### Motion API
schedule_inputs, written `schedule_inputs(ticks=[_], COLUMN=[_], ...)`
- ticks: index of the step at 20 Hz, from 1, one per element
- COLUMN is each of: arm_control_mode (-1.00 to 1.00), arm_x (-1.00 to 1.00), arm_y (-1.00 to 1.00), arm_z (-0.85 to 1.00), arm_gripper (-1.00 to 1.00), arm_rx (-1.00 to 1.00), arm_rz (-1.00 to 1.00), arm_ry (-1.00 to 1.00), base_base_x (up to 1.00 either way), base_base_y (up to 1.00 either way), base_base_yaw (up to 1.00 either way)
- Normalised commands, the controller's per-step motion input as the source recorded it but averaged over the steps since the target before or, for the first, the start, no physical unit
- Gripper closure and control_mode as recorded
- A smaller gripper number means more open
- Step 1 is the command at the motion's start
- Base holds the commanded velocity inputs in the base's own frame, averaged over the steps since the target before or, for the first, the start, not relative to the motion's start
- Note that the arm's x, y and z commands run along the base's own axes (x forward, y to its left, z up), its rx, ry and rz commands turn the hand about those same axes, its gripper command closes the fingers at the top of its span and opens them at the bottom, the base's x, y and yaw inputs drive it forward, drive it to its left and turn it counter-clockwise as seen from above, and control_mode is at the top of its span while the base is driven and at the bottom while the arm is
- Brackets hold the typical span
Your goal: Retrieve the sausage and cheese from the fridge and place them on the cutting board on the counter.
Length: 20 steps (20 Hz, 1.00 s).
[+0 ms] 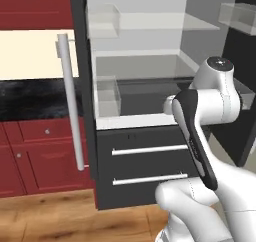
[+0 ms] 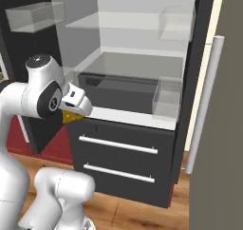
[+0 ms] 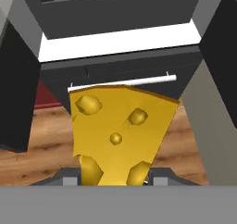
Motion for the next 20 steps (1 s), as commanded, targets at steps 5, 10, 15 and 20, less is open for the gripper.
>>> schedule_inputs(ticks=[5,10,15,20], arm_control_mode=[1.00,1.00,1.00,1.00], arm_x=[0.00,0.00,0.00,0.00], arm_y=[0.00,0.00,0.00,0.00], arm_z=[0.00,0.00,0.00,0.00], arm_gripper=[1.00,1.00,1.00,1.00], arm_rx=[0.00,0.00,0.00,0.00], arm_rz=[0.00,0.00,0.00,0.00], arm_ry=[0.00,0.00,0.00,0.00], base_base_x=[-0.83,-0.57,-0.39,-0.38], base_base_y=[0.17,0.39,0.36,0.44], base_base_yaw=[0.06,0.46,0.61,0.54])
